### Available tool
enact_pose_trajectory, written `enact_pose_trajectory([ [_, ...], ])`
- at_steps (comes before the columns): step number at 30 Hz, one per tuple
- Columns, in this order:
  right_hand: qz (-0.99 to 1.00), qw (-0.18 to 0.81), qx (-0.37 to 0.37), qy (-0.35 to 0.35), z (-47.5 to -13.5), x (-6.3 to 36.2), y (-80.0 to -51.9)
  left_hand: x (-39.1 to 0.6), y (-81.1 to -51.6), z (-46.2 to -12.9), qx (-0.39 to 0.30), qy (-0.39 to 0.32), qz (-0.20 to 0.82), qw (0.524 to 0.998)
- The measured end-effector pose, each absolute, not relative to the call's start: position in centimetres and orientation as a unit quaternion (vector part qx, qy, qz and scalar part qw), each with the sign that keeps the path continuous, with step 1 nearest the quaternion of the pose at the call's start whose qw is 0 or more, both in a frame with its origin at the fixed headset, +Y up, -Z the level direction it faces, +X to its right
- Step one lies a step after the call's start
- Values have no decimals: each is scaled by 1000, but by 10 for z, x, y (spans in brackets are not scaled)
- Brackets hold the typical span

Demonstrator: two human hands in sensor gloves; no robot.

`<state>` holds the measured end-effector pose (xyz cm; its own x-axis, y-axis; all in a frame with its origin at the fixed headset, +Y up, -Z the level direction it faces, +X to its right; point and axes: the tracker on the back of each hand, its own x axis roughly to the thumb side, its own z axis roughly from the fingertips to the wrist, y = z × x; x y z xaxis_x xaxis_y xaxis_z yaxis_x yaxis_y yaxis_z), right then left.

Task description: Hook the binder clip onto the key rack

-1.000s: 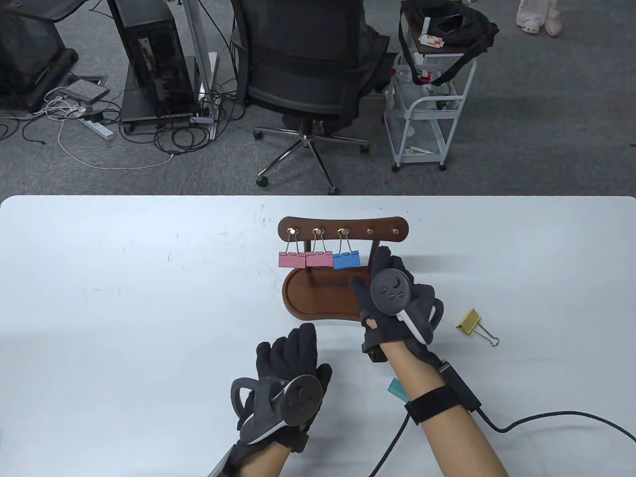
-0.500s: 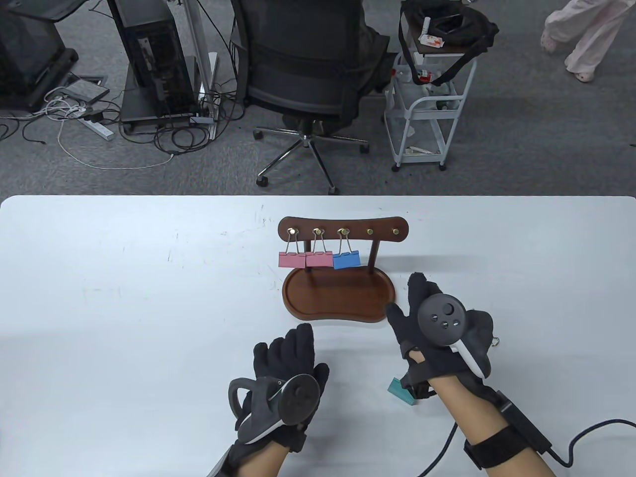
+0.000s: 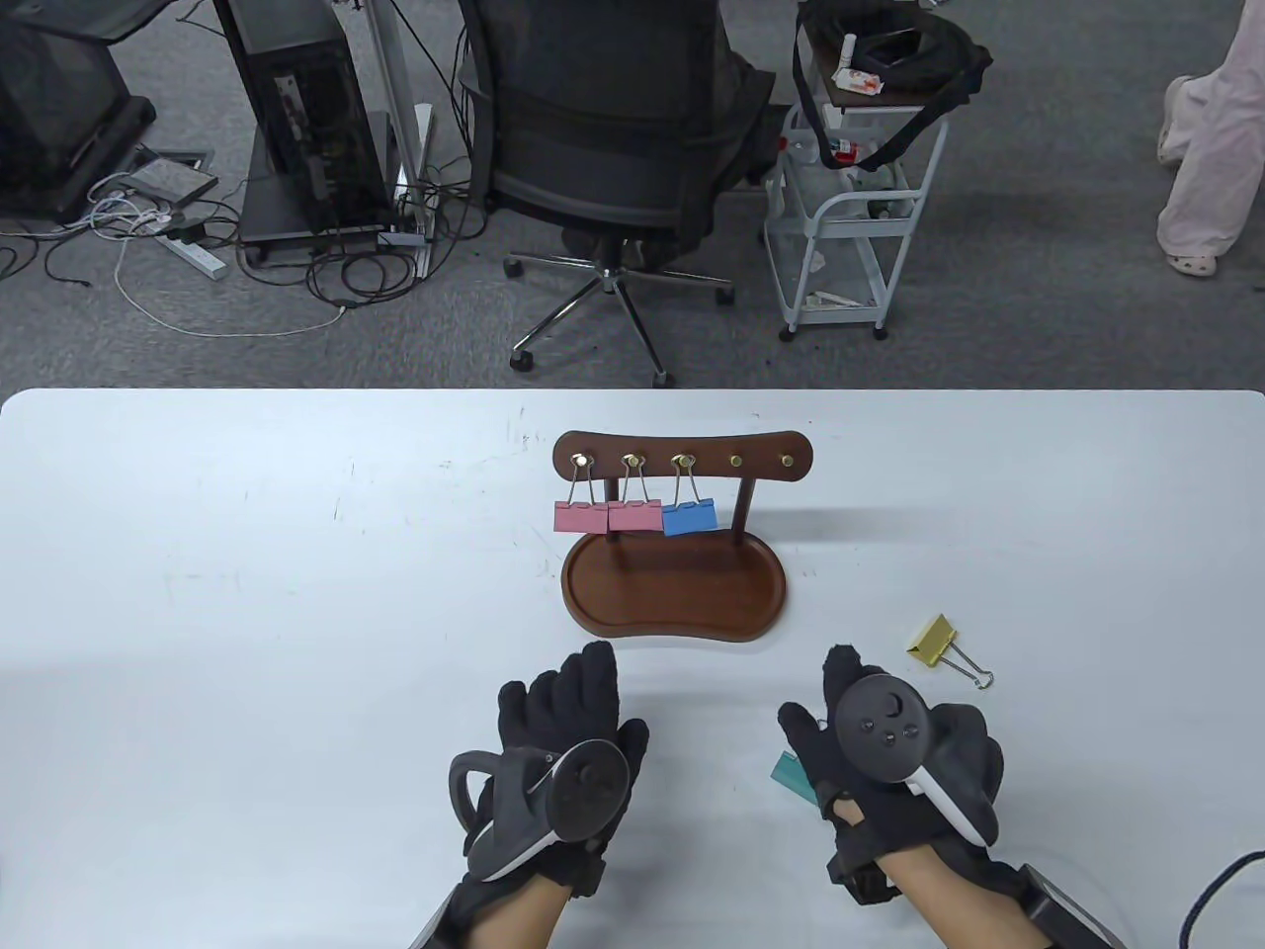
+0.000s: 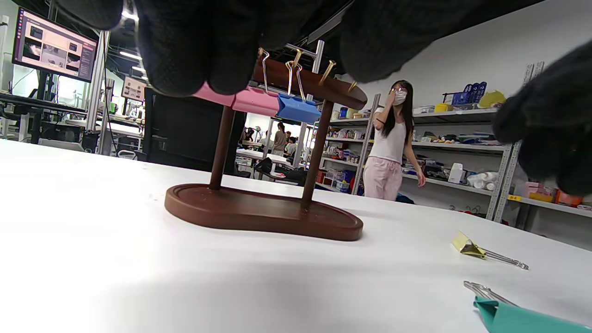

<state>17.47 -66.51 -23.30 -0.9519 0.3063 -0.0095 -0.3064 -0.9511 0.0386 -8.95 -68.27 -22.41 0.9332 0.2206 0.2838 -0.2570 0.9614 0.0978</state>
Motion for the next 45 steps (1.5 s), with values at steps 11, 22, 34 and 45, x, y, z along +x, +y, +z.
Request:
enact_pose_trajectory([
  [11,992,73,-21,101,-222,152,-709,-91,-683,-224,64,-135,125,981],
  [22,988,26,-59,143,-239,146,-733,-91,-684,-225,59,-134,127,981],
  [34,988,-22,-77,134,-249,143,-746,-91,-685,-226,53,-132,127,982],
  [45,987,-13,-81,140,-253,144,-746,-92,-686,-226,50,-128,128,982],
])
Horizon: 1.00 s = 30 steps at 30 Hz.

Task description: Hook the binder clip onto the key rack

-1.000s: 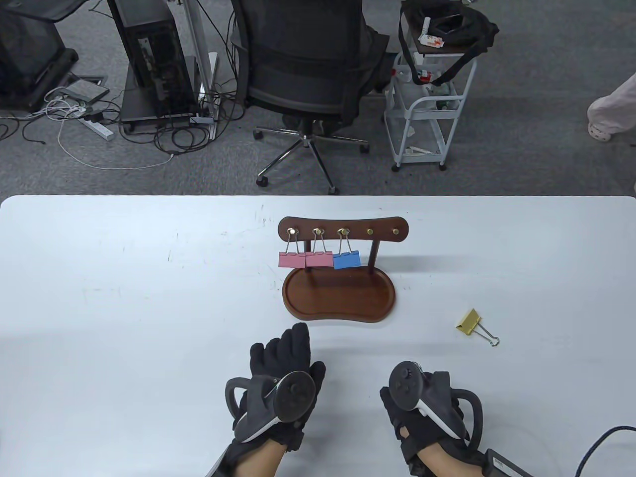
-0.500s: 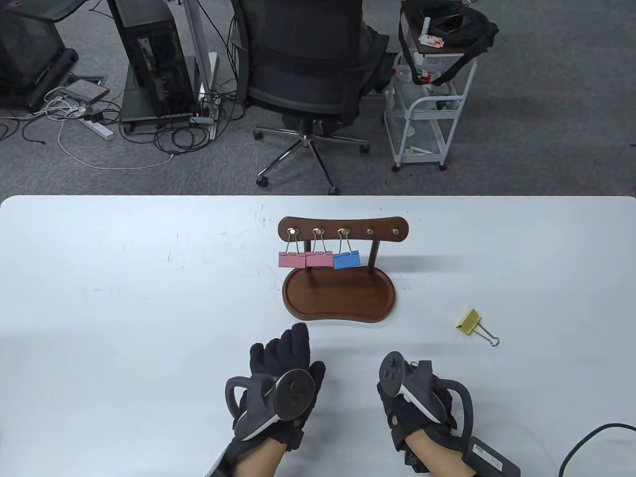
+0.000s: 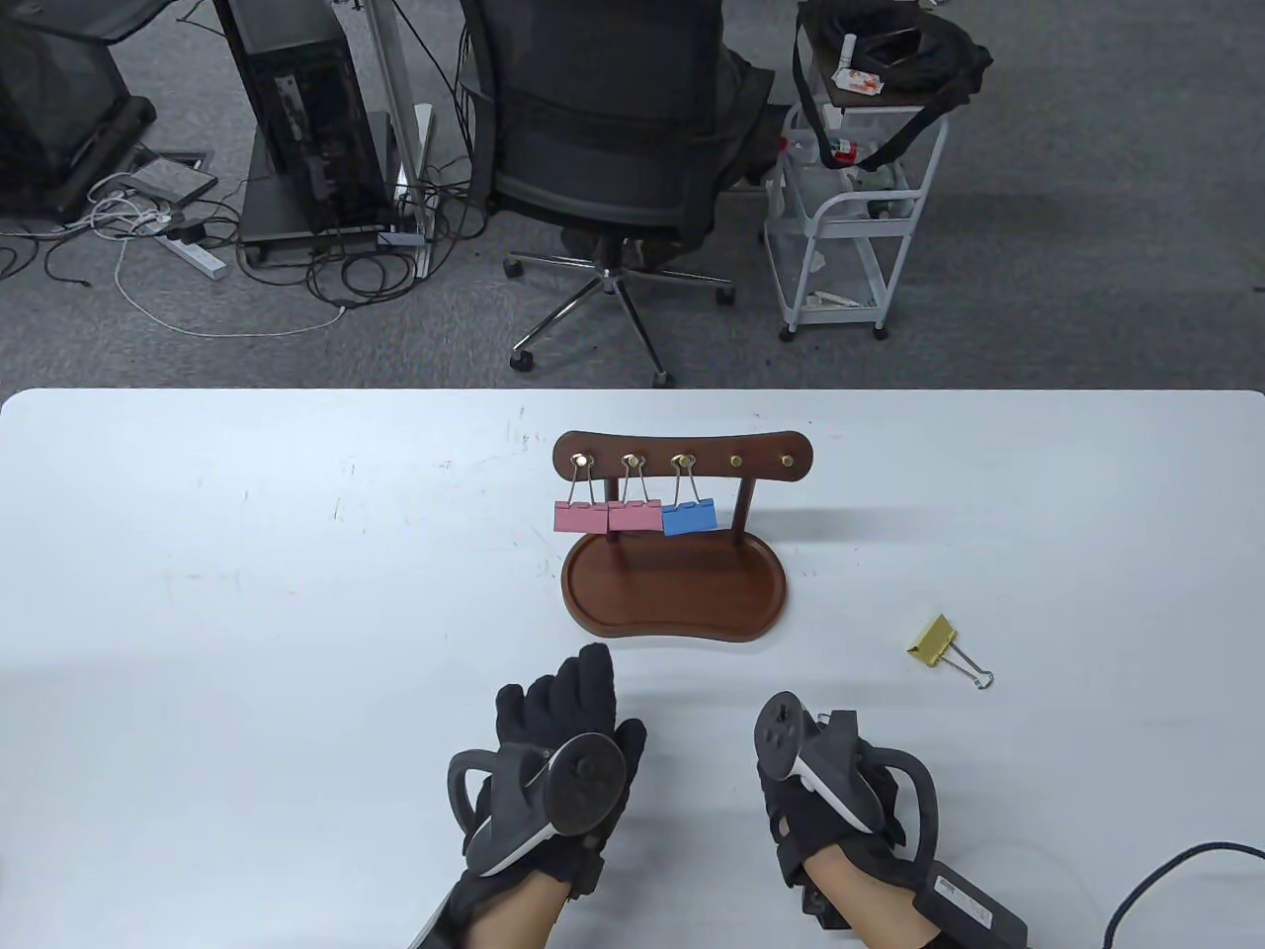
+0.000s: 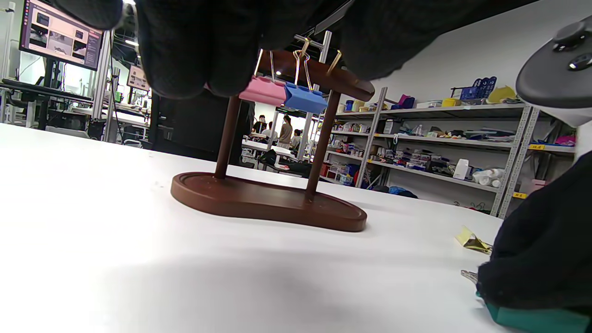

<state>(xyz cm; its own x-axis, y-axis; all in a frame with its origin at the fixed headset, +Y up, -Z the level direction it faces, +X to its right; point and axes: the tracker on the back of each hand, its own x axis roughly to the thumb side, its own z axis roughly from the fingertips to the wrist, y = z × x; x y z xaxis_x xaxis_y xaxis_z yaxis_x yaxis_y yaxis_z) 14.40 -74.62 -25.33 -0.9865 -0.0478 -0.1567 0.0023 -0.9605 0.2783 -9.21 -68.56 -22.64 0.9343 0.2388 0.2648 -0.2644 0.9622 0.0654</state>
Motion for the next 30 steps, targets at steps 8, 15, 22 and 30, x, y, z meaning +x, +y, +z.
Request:
enact_pose_trajectory([
  [8,-986,-7,82,-144,-251,148,-745,-92,-686,-227,50,-129,130,982],
  [15,-988,-31,69,-138,-246,154,-743,-92,-687,-228,49,-128,131,982],
  [22,-994,-52,37,-92,-237,162,-735,-90,-688,-228,46,-132,127,982],
  [30,-996,-86,13,-26,-230,173,-717,-90,-688,-227,46,-133,125,982],
])
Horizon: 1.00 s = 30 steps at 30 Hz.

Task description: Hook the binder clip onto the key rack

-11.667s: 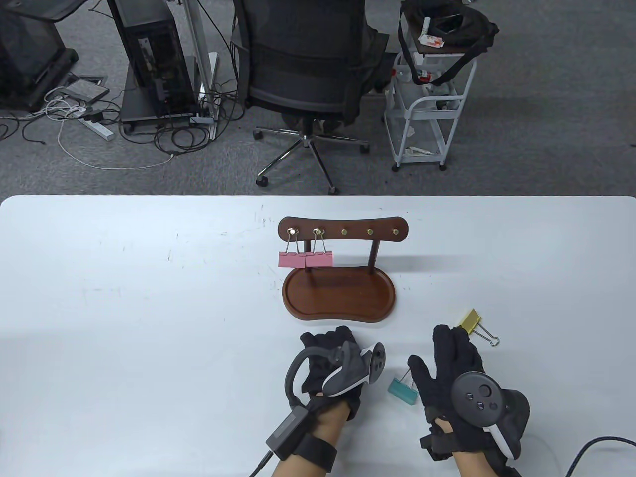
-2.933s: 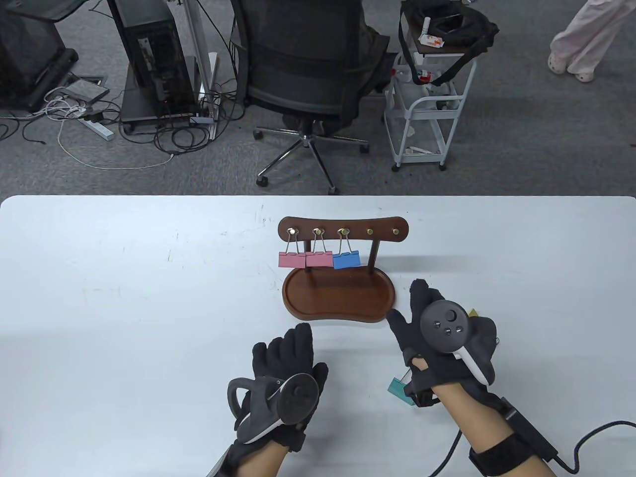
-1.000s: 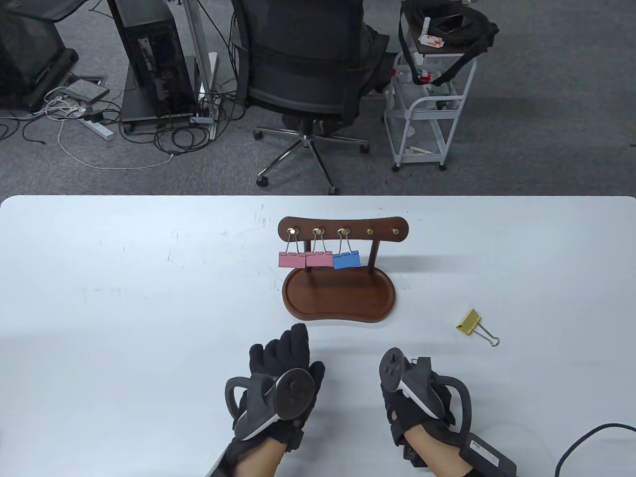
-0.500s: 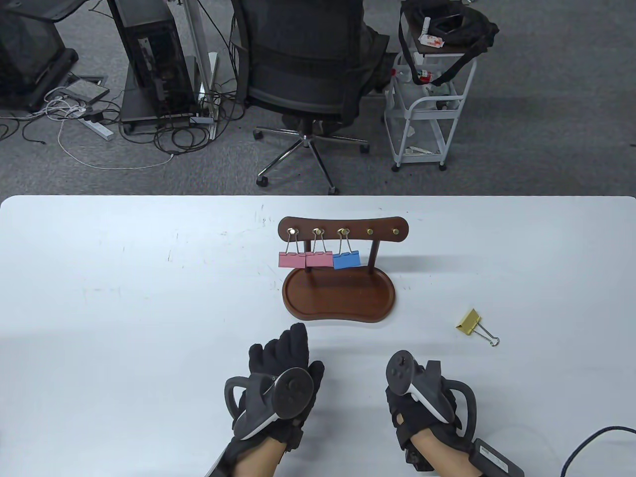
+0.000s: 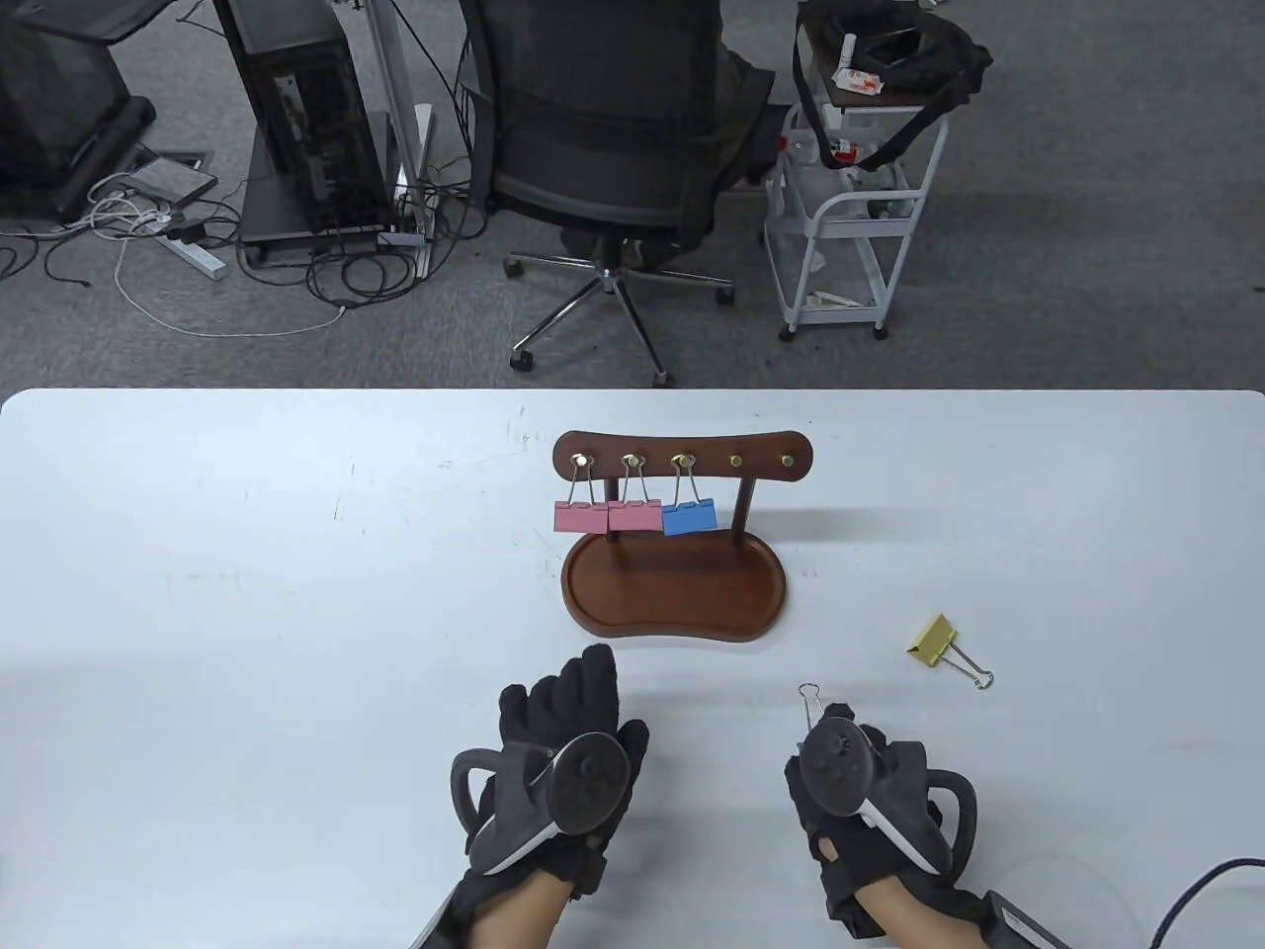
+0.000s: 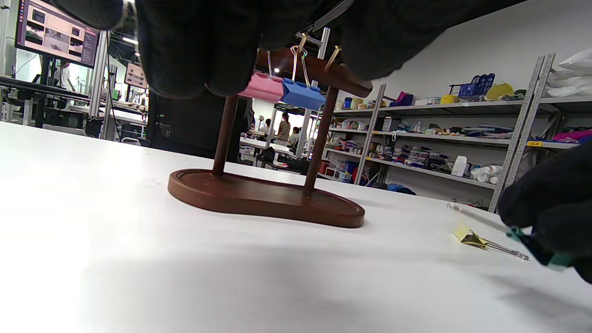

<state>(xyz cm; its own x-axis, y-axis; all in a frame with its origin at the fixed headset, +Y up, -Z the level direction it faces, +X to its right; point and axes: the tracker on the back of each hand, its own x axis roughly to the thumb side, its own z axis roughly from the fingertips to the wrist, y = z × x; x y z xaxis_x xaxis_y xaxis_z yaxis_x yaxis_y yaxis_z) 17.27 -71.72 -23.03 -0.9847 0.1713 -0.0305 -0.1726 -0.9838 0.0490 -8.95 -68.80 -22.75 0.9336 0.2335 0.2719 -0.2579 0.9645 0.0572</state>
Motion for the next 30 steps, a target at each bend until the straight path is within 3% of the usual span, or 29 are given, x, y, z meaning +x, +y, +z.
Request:
enact_pose_trajectory([
  [12,988,123,25,-90,-231,177,-667,-89,-689,-227,46,-133,125,982],
  [30,974,155,33,-162,-279,154,-599,-88,-689,-227,53,-135,126,981],
])
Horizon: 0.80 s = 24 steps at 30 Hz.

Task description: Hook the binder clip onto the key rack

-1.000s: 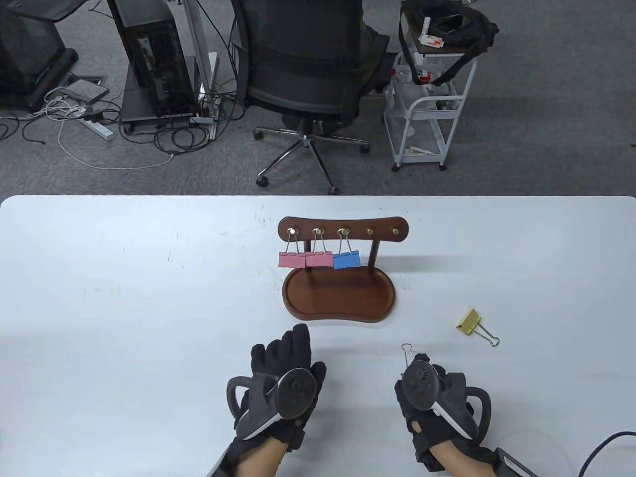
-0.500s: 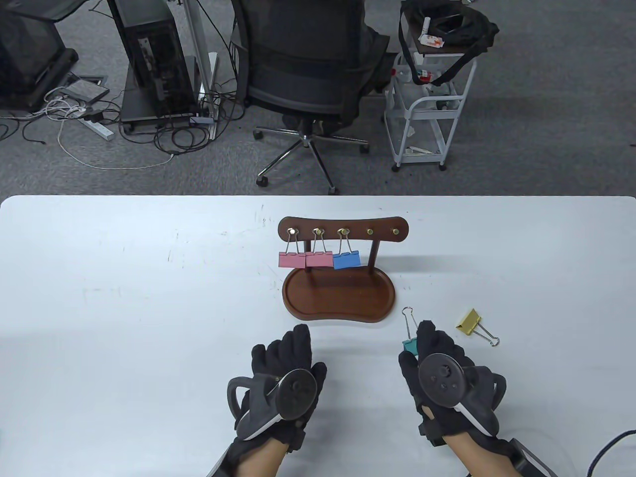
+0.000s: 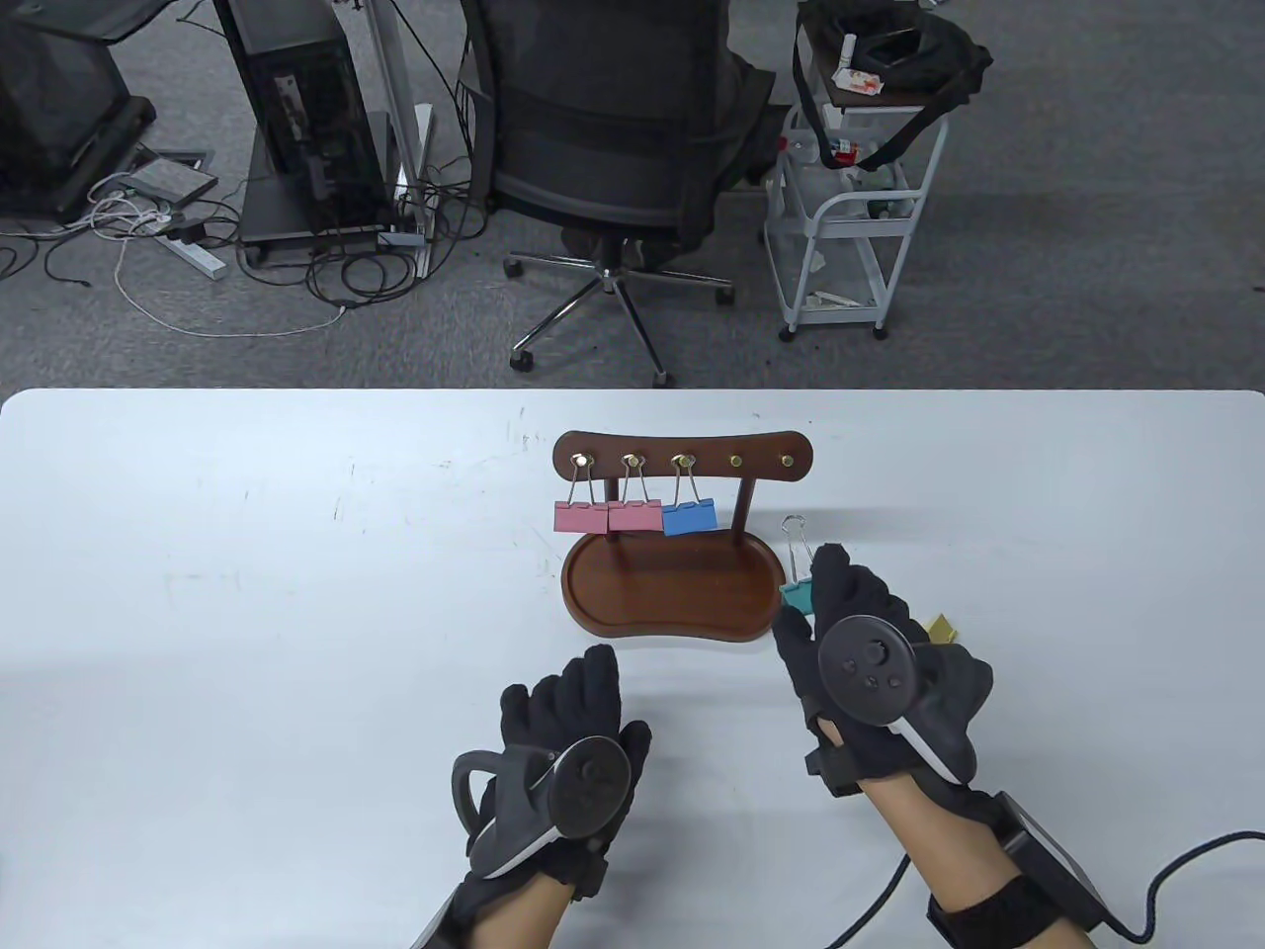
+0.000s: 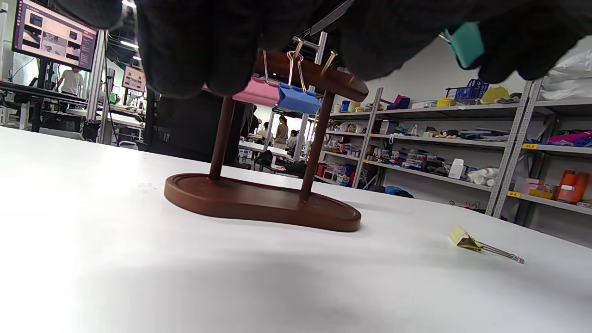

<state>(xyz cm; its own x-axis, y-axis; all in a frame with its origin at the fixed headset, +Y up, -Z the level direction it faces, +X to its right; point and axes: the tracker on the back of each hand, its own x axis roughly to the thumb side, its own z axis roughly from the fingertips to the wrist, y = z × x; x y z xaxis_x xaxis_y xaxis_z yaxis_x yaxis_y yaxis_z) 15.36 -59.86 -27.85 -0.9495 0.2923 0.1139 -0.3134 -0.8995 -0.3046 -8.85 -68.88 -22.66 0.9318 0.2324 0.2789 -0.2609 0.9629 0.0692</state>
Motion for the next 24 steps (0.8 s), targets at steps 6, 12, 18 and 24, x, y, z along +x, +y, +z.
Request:
enact_pose_trajectory([
  [6,973,155,28,-167,-299,136,-587,-87,-689,-227,52,-135,124,982],
  [12,977,147,19,-152,-319,120,-586,-88,-689,-226,55,-135,124,982],
  [18,981,135,2,-137,-336,111,-598,-88,-689,-226,53,-134,125,982],
  [24,982,138,-15,-127,-346,113,-606,-89,-689,-227,52,-134,126,981],
])
